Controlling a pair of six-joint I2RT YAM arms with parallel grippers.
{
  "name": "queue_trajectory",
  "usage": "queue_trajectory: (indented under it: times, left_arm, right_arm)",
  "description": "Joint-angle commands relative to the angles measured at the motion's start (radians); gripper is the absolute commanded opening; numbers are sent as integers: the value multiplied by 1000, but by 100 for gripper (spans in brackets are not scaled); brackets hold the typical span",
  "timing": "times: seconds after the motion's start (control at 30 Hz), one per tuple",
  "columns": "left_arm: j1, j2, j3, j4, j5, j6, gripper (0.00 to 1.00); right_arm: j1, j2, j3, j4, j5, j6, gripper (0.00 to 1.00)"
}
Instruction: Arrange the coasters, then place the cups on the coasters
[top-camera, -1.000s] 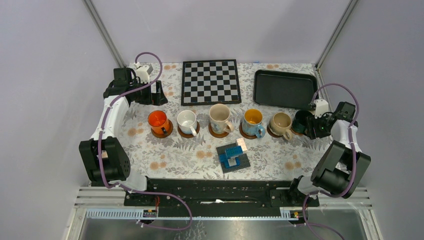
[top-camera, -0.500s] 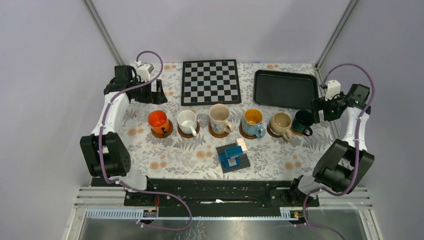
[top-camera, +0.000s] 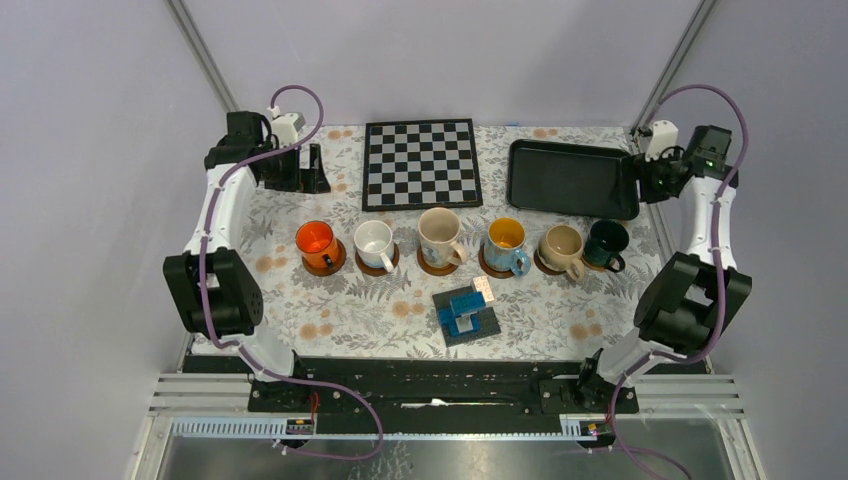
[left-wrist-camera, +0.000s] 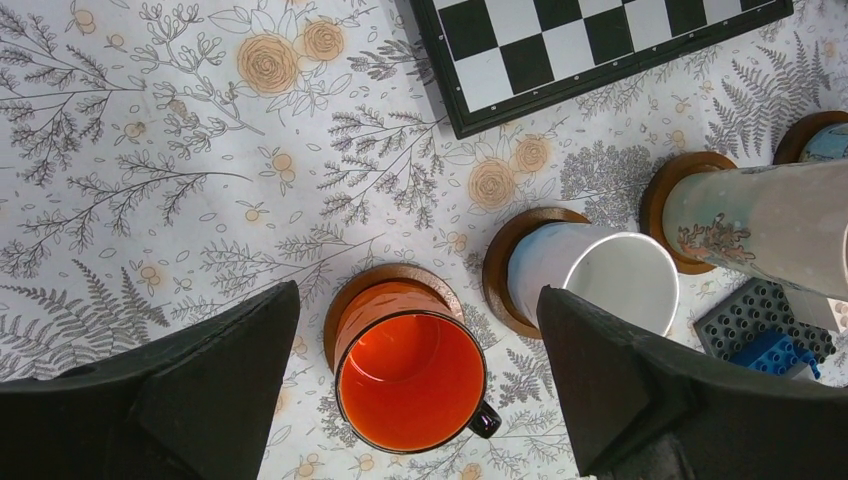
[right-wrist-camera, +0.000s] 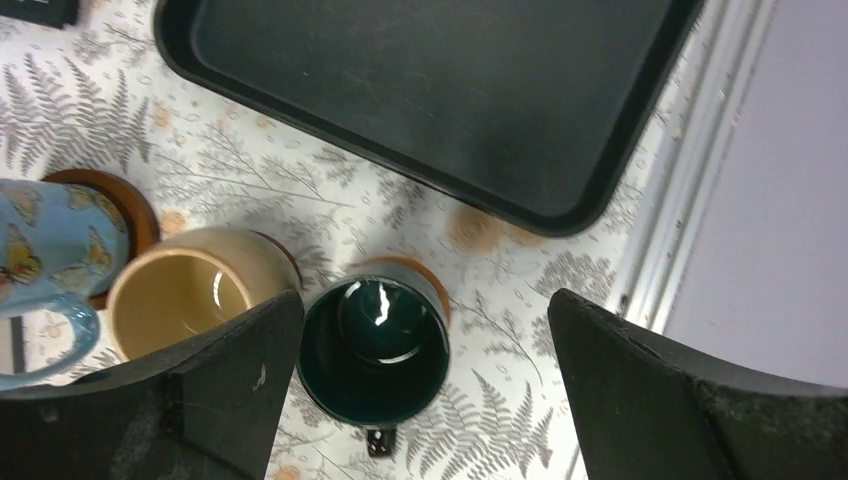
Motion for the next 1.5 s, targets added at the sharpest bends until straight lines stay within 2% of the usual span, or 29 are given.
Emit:
queue_trajectory:
  times: [0.0, 0.33, 0.53, 0.77, 1.1, 1.47]
  left_arm:
    - [-3, 0, 56, -13, -21, 20, 99]
    - [-4, 27, 86, -7, -17, 25, 99]
    - [-3, 26, 65, 11, -21, 11, 99]
    - [-4, 17, 33, 49, -13, -19, 99]
    - [-6, 118, 102, 90, 10, -75, 99]
    - [-10, 131, 90, 120, 9, -94, 99]
  right_arm:
    - [72, 33, 70, -9, -17, 83, 100]
    - [278, 114, 91, 89, 50, 226, 99]
    - [375, 148, 80, 130, 83, 257, 98]
    - [463, 265, 122, 208, 182, 345, 89]
    - [566, 449, 263, 241, 204, 396, 81]
    - [603, 566, 294, 241, 236, 390, 80]
